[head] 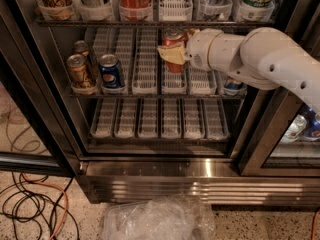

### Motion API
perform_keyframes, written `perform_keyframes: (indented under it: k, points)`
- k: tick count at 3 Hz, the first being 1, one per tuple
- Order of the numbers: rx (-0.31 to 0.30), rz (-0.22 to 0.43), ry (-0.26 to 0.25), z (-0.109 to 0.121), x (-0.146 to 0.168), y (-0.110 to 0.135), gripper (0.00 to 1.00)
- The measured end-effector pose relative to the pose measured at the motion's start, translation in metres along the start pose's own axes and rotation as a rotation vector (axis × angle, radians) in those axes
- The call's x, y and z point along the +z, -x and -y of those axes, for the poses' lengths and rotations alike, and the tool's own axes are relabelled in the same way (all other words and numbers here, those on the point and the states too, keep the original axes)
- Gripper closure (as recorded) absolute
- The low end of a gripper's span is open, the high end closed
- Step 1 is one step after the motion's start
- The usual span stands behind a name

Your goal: Pick coke can from middle shelf of fridge

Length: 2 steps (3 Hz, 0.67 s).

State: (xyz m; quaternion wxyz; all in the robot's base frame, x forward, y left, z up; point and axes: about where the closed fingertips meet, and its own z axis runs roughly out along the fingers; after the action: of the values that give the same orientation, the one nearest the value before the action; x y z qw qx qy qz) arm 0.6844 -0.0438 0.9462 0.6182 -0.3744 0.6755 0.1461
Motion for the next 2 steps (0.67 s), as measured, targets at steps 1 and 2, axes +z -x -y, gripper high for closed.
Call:
perform_keyframes:
  k: [1,2]
  points:
    - [0.056,-0.057,0.073,-0.019,-0.004,-0.005,1.00]
    - [0.185,-0.131,0.152,-0.042,-0.031,-0.006,1.00]
